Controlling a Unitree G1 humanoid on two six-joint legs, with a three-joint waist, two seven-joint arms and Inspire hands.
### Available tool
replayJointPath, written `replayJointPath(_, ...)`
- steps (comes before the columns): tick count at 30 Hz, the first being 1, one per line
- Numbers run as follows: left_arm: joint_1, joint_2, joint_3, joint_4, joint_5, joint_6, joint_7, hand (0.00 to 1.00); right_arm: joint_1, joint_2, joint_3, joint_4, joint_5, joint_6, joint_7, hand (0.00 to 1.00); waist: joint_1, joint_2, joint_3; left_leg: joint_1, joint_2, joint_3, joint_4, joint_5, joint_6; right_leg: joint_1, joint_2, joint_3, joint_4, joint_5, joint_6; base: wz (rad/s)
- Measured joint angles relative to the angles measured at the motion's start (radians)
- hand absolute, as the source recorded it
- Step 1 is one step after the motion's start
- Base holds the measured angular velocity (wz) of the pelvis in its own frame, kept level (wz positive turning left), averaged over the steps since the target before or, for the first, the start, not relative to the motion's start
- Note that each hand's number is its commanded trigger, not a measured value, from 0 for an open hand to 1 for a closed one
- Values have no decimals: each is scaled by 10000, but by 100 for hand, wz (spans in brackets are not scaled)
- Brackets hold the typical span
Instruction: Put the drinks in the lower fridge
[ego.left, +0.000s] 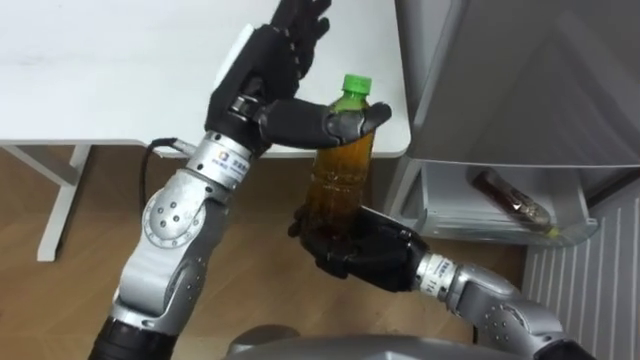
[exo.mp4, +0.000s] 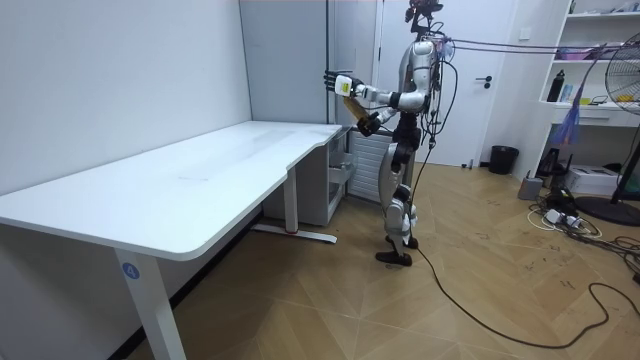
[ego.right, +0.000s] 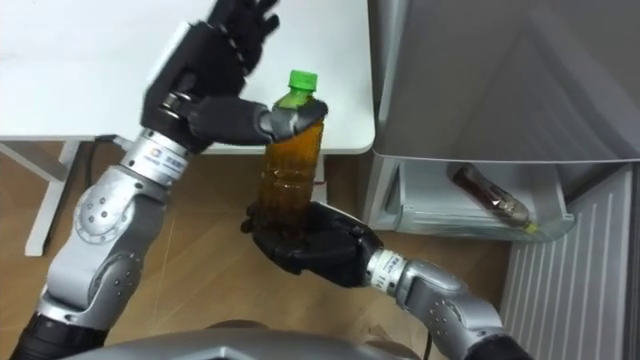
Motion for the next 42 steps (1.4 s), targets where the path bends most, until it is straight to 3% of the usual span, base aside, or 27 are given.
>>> replayJointPath(10,0,49,684,0,36,-161,80,0,215,87,-631,-22,-5,-1,88,100,213,-119,13,150,1,-15,10,-1,0,138,-15,-54,-10,1,0,0)
replayJointPath(13,0,67,1088,-106,59,-175,337,0,353,88,-934,-197,-58,-1,89,100,185,-48,4,131,-8,-46,46,-1,1,148,-33,-211,-12,3,4,2)
replayJointPath(18,1,67,1665,-157,96,-568,997,0,482,19,-1408,-193,-71,-55,87,100,223,154,-36,93,-9,-15,14,-1,1,166,-29,-220,-10,3,5,1)
replayJointPath(22,37,28,2476,-328,127,-801,1594,0,863,85,-1927,-183,-327,-211,86,100,274,204,-51,92,2,-28,16,-1,0,172,-12,-224,-13,3,5,0)
replayJointPath(28,213,29,3930,-276,129,-1146,2864,0,1595,88,-2704,-188,-661,-267,-148,100,700,271,-9,417,-11,-14,-156,6,2,391,-14,-209,-22,-1,10,-3)
replayJointPath(34,897,23,4644,689,746,-1283,4285,0,1677,153,-2932,-261,-877,-268,-259,100,1047,289,-25,481,-21,-31,-178,10,-5,472,-8,-255,-175,-1,11,0)
replayJointPath(37,1058,21,4655,1963,731,-1286,4828,0,1753,232,-2909,-435,-1106,-266,-492,100,1275,321,-44,566,-24,-30,-235,19,-15,466,-10,-273,-174,-3,12,0)
replayJointPath(42,1608,2,4293,4233,481,-1252,5592,0,1754,428,-2728,-505,-1150,-242,-887,100,1303,161,-118,614,-12,-23,-328,41,-35,453,3,-272,-193,-6,13,0)
